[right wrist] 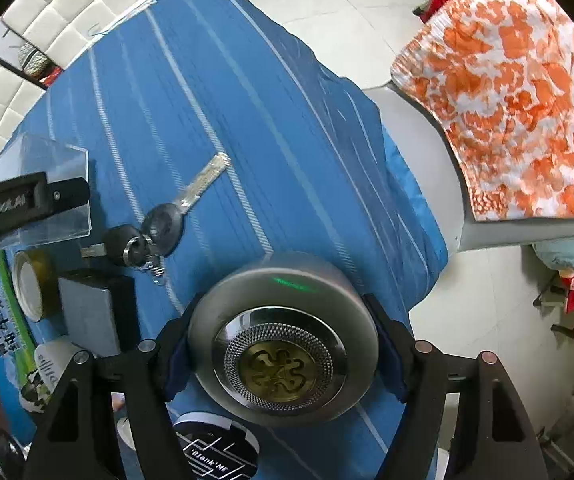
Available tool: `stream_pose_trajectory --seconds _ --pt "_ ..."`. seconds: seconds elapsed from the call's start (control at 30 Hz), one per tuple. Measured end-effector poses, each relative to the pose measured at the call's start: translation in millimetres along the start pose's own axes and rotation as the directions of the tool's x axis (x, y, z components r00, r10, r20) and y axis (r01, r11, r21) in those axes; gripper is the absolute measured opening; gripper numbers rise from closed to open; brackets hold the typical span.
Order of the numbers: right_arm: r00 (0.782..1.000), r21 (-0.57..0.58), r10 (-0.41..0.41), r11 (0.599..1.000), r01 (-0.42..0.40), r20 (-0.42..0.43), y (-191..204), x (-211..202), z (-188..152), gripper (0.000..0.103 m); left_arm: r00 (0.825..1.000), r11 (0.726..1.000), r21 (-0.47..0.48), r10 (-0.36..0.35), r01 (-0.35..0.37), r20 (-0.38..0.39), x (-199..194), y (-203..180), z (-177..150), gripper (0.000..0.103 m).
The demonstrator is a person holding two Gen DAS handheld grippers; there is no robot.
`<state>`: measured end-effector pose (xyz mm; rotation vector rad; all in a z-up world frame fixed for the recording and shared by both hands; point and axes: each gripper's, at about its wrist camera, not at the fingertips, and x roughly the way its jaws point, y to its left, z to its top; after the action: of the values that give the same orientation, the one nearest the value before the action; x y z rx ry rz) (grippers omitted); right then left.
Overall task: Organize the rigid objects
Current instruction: 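Carry the clear box with the left gripper while the right gripper carries the speaker to the blue box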
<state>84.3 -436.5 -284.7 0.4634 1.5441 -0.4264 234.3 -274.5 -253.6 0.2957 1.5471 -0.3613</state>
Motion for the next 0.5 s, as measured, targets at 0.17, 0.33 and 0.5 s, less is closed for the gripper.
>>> stream_pose_trajectory --seconds 0.17,0.33,0.5 --pt "0.997 -0.04 0.059 0.998 -0.057 0.049 17.4 -35.8 -7.4 0.076 0.992 0.998 -0.011 -0.064 0.065 0.105 -57.5 13.7 -29.9 0.062" --pt "0.98 -0.121 0.159 0.982 -0.144 0.12 63.3 -97.3 -31.9 0.076 0.963 0.986 -0.05 -0.144 0.159 0.23 -135.8 63.1 -64.4 0.062" --pt "0.953 -0.195 0.262 0.953 -0.23 0.154 138.2 -141.9 -60.1 0.076 0.935 0.969 -0.126 -0.165 0.213 0.314 -184.3 149.6 -108.9 0.062"
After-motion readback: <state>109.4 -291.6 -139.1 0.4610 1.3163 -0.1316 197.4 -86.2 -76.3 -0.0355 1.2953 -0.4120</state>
